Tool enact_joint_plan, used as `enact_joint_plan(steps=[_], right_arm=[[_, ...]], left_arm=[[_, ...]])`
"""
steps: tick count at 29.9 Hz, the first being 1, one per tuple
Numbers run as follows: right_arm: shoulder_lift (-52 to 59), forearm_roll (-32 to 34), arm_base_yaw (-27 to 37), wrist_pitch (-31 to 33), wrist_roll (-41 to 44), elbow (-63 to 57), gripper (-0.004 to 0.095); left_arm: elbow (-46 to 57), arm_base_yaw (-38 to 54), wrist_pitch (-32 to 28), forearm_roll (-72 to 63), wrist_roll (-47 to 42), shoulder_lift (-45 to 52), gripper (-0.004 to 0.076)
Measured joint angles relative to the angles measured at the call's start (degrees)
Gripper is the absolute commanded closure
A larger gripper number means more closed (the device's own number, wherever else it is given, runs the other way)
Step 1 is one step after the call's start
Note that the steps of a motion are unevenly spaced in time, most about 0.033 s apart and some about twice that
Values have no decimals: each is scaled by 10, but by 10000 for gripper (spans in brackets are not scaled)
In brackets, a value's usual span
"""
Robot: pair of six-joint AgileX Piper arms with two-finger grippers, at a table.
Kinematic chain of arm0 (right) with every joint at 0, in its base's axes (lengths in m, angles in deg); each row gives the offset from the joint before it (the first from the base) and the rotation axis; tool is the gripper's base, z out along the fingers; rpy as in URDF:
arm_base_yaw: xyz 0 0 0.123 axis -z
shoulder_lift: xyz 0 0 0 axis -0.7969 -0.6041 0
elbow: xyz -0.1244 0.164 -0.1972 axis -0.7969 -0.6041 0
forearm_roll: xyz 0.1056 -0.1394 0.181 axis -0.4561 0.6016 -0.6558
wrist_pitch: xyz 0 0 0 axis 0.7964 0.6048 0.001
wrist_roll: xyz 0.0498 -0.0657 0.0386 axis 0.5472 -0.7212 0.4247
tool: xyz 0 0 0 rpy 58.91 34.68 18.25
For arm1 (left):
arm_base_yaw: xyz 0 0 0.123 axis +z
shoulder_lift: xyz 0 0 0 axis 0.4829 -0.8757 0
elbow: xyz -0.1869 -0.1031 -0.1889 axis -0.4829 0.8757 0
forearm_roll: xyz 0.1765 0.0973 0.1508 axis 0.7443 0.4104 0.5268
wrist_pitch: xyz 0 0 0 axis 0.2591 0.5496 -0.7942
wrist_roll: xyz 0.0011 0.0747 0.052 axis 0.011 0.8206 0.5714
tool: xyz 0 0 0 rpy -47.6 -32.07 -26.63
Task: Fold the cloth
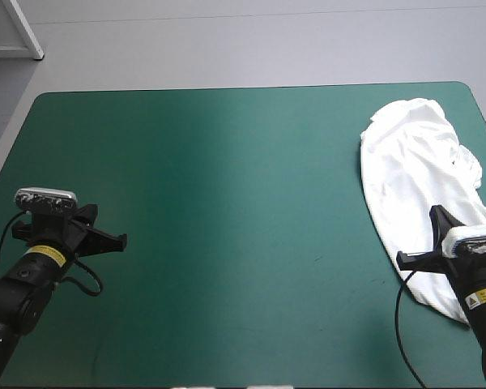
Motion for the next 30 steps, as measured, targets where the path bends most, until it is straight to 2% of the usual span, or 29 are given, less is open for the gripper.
enact_joint_plan(steps=[2,3,4,6,8,10,12,15,23,30], right_arm=[[-9,7,0,19,-2,11,534],[-17,9,0,25,-3,16,295],[-27,11,0,29,-1,22,164],[-55,13,0,33,10,38,-37],[-88,13,0,37,38,58,-4],[-130,13,0,55,74,87,77],[-171,13,0,76,93,114,165],[-247,14,0,89,101,153,238],[-473,16,0,65,102,265,242],[-622,25,0,65,102,359,242]], left_arm=[[-19,0,8,-7,0,-22,700],[-26,0,9,-8,0,-30,658],[-30,0,8,-9,0,-35,598],[-35,0,5,-10,0,-40,454],[-36,0,4,-10,0,-41,248],[-37,0,7,-11,0,-41,74],[-38,0,13,-12,0,-43,8],[-38,0,25,-21,0,-46,23],[-40,0,62,-35,12,-46,43],[-63,0,91,-42,25,-46,44]])
